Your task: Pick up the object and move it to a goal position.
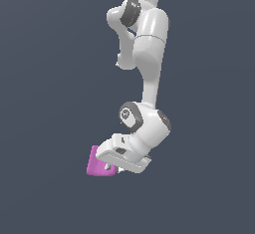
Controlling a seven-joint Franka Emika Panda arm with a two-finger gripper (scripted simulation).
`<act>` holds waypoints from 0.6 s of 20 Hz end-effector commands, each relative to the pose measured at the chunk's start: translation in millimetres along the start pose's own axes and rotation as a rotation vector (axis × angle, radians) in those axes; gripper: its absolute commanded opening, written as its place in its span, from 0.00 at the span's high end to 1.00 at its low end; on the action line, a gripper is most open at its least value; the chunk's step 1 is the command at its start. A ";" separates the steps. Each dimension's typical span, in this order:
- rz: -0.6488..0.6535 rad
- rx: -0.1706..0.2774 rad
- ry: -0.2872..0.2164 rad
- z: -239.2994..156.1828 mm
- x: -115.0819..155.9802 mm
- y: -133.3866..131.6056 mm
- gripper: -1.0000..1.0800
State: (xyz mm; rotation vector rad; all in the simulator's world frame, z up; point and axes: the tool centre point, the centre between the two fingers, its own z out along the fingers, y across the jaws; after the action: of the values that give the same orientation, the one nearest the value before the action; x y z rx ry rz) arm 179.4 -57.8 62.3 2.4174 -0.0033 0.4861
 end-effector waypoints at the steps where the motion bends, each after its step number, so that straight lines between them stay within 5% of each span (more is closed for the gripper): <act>1: 0.000 0.001 0.002 -20.9 2.7 -4.9 1.00; 12: -0.001 0.002 0.002 -127.7 14.7 -29.3 1.00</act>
State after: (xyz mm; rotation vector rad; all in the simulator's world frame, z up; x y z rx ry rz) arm 156.0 34.3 131.5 2.4193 -0.0008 0.4888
